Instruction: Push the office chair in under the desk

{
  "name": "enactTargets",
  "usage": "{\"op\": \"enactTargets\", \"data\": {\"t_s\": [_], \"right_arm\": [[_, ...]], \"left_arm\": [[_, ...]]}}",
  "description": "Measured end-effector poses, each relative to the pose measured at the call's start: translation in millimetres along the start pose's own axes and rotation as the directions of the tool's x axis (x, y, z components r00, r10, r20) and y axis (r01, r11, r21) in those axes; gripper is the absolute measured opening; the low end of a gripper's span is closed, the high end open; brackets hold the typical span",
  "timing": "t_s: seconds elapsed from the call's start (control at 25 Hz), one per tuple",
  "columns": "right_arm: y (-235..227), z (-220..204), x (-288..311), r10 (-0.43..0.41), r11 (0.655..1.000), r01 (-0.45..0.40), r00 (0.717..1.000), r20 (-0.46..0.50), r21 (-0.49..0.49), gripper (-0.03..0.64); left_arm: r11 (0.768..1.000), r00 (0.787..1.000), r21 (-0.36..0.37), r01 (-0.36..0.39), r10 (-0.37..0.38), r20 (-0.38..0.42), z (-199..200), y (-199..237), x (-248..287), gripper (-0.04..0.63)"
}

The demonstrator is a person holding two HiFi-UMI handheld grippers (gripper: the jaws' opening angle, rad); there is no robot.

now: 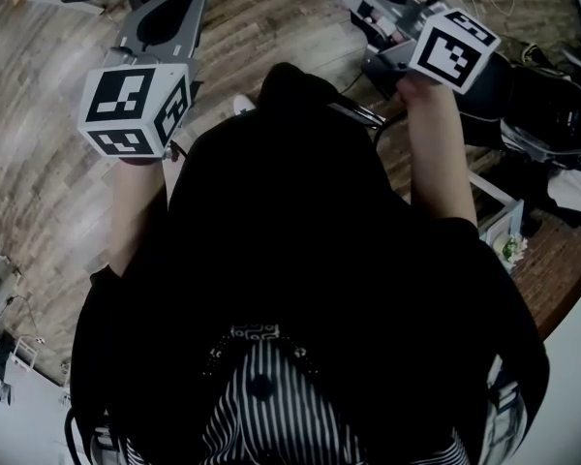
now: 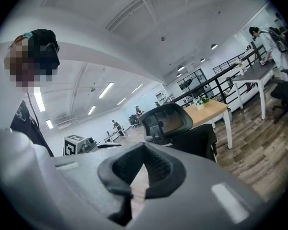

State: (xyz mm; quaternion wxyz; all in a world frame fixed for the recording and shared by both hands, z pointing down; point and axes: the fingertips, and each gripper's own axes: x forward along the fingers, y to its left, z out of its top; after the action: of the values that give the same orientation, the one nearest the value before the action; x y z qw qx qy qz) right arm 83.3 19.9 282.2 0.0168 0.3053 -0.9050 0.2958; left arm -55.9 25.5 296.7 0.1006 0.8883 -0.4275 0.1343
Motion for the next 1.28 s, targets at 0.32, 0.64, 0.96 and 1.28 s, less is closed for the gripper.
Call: {"op": "enactTargets", "data": {"t_s": [0.32, 0.64, 0.96, 1.28], "right_arm": [[-28.1, 25.3, 60.1, 0.065, 0.998, -0.064, 0.997, -0.038, 0.015, 0.000], [-61.3, 64.5, 110.9, 0.125, 0.992, -0.125, 0.991, -0.042, 0.007, 0.000], [-102.7, 95.0, 157.1, 0.159, 0.987, -0.159, 0.986, -0.055, 0.007, 0.000], [-122.5, 120.0, 184.8, 0.184, 0.983, -0.186, 0.978, -0.094, -0.009, 0.000]], "left_arm": [[0.996, 0.996, -0.033, -0.082, 0.082, -0.027, 3.3, 55.8, 14.1, 0.003], [0.990, 0.990, -0.035, -0.138, 0.137, -0.023, 24.9, 102.3, 50.5, 0.003], [0.984, 0.984, -0.033, -0.178, 0.177, -0.011, 44.5, 150.7, 95.0, 0.003], [0.973, 0.975, -0.057, -0.223, 0.221, -0.034, 51.8, 177.3, 114.6, 0.003]]}}
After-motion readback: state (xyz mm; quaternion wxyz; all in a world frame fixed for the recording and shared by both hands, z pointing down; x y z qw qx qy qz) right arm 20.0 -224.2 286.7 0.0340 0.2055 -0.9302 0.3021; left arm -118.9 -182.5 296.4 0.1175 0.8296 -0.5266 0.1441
